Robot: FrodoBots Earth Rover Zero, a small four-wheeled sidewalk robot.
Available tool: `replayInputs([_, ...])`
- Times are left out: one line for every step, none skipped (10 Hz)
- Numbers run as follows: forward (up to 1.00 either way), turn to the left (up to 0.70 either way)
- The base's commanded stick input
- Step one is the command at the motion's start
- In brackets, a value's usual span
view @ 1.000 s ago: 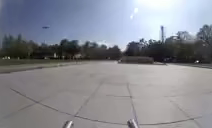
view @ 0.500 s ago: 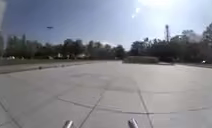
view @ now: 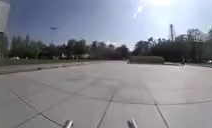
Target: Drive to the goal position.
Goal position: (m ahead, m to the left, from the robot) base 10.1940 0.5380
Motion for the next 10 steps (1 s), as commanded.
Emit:
replayInputs([1.0,0.0])
replayInputs([1.0,0.0])
replayInputs([1.0,0.0])
replayInputs([1.0,0.0])
replayInputs([1.0,0.0])
replayInputs([1.0,0.0])
replayInputs([1.0,0.0])
replayInputs([1.0,-0.14])
replayInputs([1.0,-0.33])
replayInputs([1.0,-0.4])
